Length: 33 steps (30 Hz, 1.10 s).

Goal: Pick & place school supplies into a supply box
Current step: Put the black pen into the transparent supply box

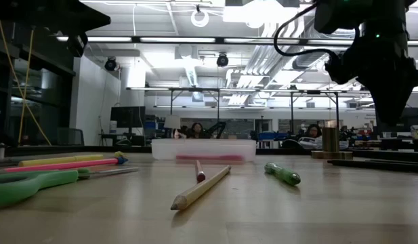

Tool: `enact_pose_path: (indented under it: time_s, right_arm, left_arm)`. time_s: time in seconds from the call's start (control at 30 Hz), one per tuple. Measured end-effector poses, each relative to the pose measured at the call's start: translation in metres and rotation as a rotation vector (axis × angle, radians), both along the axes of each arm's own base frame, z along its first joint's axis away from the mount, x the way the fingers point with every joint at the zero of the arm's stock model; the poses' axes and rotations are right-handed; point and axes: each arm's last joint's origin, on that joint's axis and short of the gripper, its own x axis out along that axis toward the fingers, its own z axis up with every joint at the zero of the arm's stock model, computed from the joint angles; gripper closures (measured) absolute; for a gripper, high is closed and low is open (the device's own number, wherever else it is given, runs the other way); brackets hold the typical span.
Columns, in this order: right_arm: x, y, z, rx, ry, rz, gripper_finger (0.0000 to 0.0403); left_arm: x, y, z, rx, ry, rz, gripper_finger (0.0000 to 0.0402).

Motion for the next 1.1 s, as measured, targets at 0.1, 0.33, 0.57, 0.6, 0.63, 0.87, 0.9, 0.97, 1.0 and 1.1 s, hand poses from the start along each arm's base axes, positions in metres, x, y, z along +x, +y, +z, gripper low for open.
enact_pose_path:
  time_s: [0.1, 0.33, 0.57, 0.6, 0.63, 0.87, 0.9, 0.97, 1.0, 1.1]
  right_arm:
    - [0.0, 0.004, -0.008, 0.008, -0.024, -0.011, 0.032]
    - [-0.006, 0.008, -0.017, -0.012, 0.011, -0.007, 0.032]
    - [-0.008, 0.007, -0.018, -0.033, 0.025, -0.001, 0.032]
    - [-0.008, 0.007, -0.018, -0.033, 0.025, 0.002, 0.032]
    - [-0.008, 0.007, -0.019, -0.033, 0.027, 0.006, 0.032]
    - [-0.003, 0.008, -0.029, -0.032, 0.091, 0.034, 0.032]
    - [-0.002, 0.009, -0.032, -0.033, 0.102, 0.038, 0.032]
    - [0.0, 0.009, -0.036, -0.036, 0.128, 0.046, 0.032]
    - [0.001, 0.009, -0.039, -0.038, 0.14, 0.046, 0.032]
    - [0.004, 0.009, -0.046, -0.043, 0.178, 0.055, 0.032]
  left_arm:
    - [0.0, 0.0, -0.001, 0.0, 0.006, 0.0, 0.0369]
    - [0.0, 0.0, -0.002, -0.001, 0.02, 0.001, 0.0369]
    - [0.0, 0.0, -0.002, -0.001, 0.026, 0.002, 0.0369]
    - [0.0, 0.0, -0.002, -0.001, 0.026, 0.002, 0.0369]
    - [0.0, 0.0, -0.002, -0.001, 0.026, 0.001, 0.0369]
    - [0.0, 0.0, -0.005, -0.002, 0.05, 0.002, 0.0369]
    - [0.0, 0.0, -0.005, -0.002, 0.05, 0.001, 0.0369]
    - [0.0, 0.0, -0.005, -0.002, 0.05, 0.001, 0.0369]
    - [0.0, 0.0, -0.005, -0.002, 0.05, 0.001, 0.0369]
    - [0.0, 0.0, -0.005, -0.002, 0.05, 0.002, 0.0369]
